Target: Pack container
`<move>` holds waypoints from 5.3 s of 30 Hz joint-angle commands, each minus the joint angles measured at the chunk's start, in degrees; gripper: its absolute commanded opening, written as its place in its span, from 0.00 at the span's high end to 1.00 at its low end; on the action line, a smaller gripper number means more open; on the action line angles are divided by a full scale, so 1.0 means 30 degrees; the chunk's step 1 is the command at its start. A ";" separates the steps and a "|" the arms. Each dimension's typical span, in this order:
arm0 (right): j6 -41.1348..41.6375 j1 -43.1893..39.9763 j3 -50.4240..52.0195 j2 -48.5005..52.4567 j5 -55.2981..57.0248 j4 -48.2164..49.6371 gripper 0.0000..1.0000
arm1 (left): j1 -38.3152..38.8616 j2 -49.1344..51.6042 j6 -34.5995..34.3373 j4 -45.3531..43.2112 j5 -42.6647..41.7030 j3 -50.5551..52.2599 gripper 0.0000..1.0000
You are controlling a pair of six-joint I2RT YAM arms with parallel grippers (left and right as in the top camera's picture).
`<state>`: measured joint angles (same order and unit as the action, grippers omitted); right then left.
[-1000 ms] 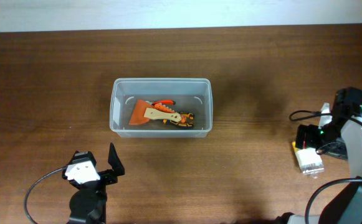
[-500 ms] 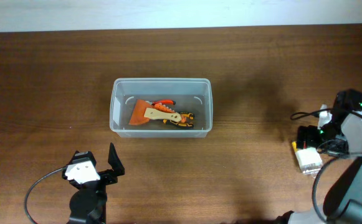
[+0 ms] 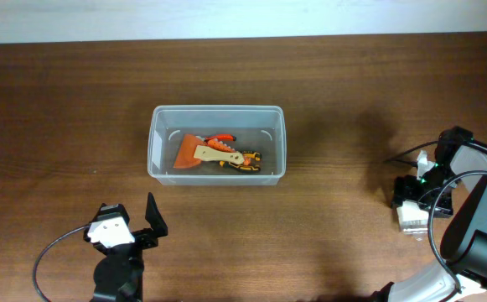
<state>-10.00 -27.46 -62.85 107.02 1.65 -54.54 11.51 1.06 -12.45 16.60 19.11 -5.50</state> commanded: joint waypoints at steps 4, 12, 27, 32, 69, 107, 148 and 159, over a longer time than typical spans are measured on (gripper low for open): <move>0.1151 -0.0102 0.0160 0.0656 0.0000 0.0525 0.28 | 0.0080 -0.0095 0.0168 0.0036 0.0066 0.0051 0.01; 0.1151 -0.0102 -0.1326 0.0648 -0.1756 -0.0066 0.34 | 0.0080 -0.0095 0.0168 0.0036 0.0066 0.0058 0.01; 0.1144 -0.0058 -0.5515 0.0211 -0.3599 -0.3169 0.55 | 0.0080 -0.0095 0.0168 0.0036 0.0066 0.0051 0.01; 0.1144 0.0539 -0.8167 -0.0372 -0.4889 -0.4641 0.57 | 0.0080 -0.0095 0.0168 0.0036 0.0066 0.0051 0.01; -0.0743 2.1770 -1.8491 0.2477 0.1399 -0.2594 0.56 | 0.0080 -0.0095 0.0168 0.0036 0.0066 0.0051 0.01; 0.3147 1.9912 -2.0240 0.4000 0.2528 -0.4823 0.01 | 0.0080 -0.0095 0.0168 0.0036 0.0066 0.0051 0.01; 0.5435 1.1402 -2.0356 0.0015 0.2623 -0.7912 0.01 | 0.0080 -0.0095 0.0168 0.0036 0.0066 0.0051 0.01; 0.5435 1.2728 -2.0356 -0.5610 0.2623 -0.7912 0.01 | 0.0080 -0.0095 0.0168 0.0036 0.0066 0.0058 0.01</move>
<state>5.82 8.73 -123.35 100.22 9.02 -78.24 11.51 1.06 -12.45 16.60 19.11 -5.50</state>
